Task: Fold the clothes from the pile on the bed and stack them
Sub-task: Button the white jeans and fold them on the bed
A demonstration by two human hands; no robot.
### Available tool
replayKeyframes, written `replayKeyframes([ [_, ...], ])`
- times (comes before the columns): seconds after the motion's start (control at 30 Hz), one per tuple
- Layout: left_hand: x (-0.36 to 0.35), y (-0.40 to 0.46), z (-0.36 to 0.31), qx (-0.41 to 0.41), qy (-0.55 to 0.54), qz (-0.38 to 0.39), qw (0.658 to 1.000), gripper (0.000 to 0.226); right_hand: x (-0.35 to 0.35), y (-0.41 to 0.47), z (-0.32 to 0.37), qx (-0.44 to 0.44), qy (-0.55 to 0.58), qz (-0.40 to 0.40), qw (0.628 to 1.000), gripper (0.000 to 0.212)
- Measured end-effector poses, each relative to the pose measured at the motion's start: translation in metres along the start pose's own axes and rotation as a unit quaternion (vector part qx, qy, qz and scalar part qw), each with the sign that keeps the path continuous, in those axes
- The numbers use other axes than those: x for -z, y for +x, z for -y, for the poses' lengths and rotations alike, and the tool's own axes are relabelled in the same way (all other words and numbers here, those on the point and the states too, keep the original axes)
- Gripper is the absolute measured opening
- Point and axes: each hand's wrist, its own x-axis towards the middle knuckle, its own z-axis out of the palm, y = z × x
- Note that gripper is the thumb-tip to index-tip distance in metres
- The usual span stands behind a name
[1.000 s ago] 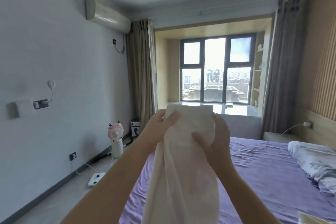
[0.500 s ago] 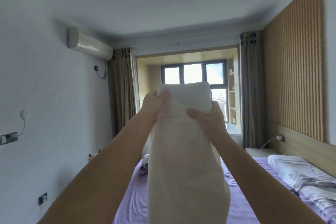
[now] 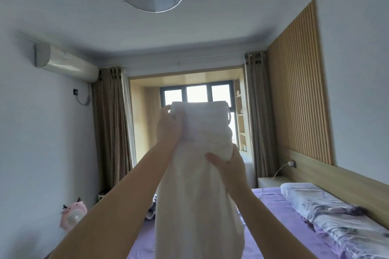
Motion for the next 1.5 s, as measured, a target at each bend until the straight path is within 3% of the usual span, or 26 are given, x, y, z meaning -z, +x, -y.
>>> replayKeyframes([
  [0.03, -0.003, -0.002, -0.002, -0.037, 0.088, -0.028, 0.995, 0.043, 0.001, 0.003, -0.002, 0.005, 0.003, -0.009, 1.0, 0.037],
  [0.1, -0.006, -0.016, -0.007, -0.228, 0.205, -0.08, 0.948, 0.056, 0.001, 0.007, -0.005, 0.016, 0.0, -0.018, 1.0, 0.032],
  [0.17, -0.013, -0.033, -0.013, -0.466, 0.273, -0.058, 0.84, 0.047, -0.003, 0.009, -0.007, 0.025, -0.01, -0.011, 1.0, 0.028],
  [0.2, -0.018, -0.037, -0.013, -0.546, 0.314, -0.033, 0.776, 0.038, -0.006, 0.009, -0.007, 0.031, -0.011, -0.002, 0.999, 0.026],
  [0.27, -0.026, -0.039, -0.014, -0.622, 0.389, -0.005, 0.68, 0.032, -0.012, 0.007, -0.007, 0.05, 0.001, 0.025, 0.998, 0.025],
  [0.37, -0.028, -0.031, -0.009, -0.658, 0.422, 0.016, 0.624, 0.045, -0.016, -0.001, -0.012, 0.07, 0.003, 0.077, 0.995, 0.034],
  [0.47, -0.03, -0.024, 0.009, -0.646, 0.433, 0.053, 0.626, 0.053, -0.014, -0.006, -0.021, 0.05, -0.021, 0.122, 0.991, 0.032],
  [0.6, -0.036, -0.025, 0.033, -0.523, 0.544, 0.134, 0.643, 0.064, 0.002, -0.013, -0.042, -0.011, -0.075, 0.216, 0.973, 0.044],
  [0.73, -0.034, -0.017, 0.052, -0.49, 0.556, 0.132, 0.658, 0.07, 0.034, -0.038, -0.091, -0.067, -0.171, 0.29, 0.939, 0.031],
  [0.93, -0.053, -0.023, 0.059, -0.496, 0.59, 0.157, 0.618, 0.064, 0.057, -0.078, -0.146, -0.105, -0.204, 0.221, 0.948, 0.03],
  [1.03, -0.059, -0.022, 0.055, -0.501, 0.604, 0.157, 0.599, 0.063, 0.069, -0.108, -0.171, -0.122, -0.243, 0.088, 0.958, 0.047],
  [1.13, -0.063, -0.018, 0.05, -0.509, 0.617, 0.152, 0.581, 0.059, 0.076, -0.133, -0.185, -0.228, -0.13, -0.009, 0.965, 0.058],
  [1.2, -0.068, -0.018, 0.046, -0.511, 0.619, 0.154, 0.576, 0.06, 0.073, -0.134, -0.186, -0.292, -0.018, 0.03, 0.956, 0.058],
  [1.33, -0.071, -0.018, 0.044, -0.52, 0.615, 0.145, 0.575, 0.064, 0.071, -0.111, -0.177, -0.304, 0.093, 0.09, 0.944, 0.059],
  [1.5, -0.066, -0.021, 0.045, -0.518, 0.625, 0.13, 0.569, 0.065, 0.073, -0.088, -0.167, -0.368, 0.171, 0.131, 0.905, 0.069],
])
